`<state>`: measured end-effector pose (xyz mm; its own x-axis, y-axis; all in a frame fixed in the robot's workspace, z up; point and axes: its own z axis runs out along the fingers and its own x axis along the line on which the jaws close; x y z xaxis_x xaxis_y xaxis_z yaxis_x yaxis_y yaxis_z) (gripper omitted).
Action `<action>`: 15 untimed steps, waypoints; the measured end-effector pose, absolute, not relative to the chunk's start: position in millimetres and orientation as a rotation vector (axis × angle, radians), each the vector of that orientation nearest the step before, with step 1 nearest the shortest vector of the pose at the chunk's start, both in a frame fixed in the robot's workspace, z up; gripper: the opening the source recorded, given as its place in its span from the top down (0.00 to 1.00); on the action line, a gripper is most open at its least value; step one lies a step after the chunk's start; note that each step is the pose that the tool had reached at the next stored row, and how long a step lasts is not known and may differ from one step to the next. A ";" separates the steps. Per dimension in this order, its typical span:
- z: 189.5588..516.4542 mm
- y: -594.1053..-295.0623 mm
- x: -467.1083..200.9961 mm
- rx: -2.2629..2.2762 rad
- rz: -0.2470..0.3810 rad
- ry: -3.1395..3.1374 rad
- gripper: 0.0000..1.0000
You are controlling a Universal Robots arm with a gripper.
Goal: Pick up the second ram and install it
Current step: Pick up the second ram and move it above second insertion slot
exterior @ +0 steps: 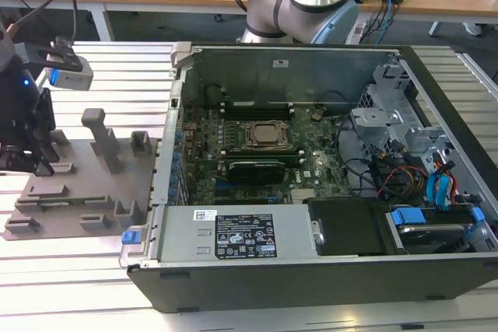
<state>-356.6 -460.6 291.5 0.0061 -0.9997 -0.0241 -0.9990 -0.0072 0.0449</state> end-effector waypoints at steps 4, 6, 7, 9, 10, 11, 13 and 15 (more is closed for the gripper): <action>283.7 -460.9 -356.6 2.218 -0.076 -2.203 0.70; 280.6 -461.5 -356.6 2.218 -0.076 -2.203 0.70; 278.1 -462.1 -356.6 2.218 -0.076 -2.203 0.70; 269.9 -464.8 -356.7 2.218 -0.076 -2.202 0.70; 265.2 -465.4 -356.7 2.219 -0.076 -2.202 0.70; 261.0 -465.7 -356.6 2.219 -0.076 -2.202 0.70; 254.7 -465.9 -356.6 2.219 -0.076 -2.202 0.70; 247.4 -466.0 -356.6 2.219 -0.076 -2.202 0.70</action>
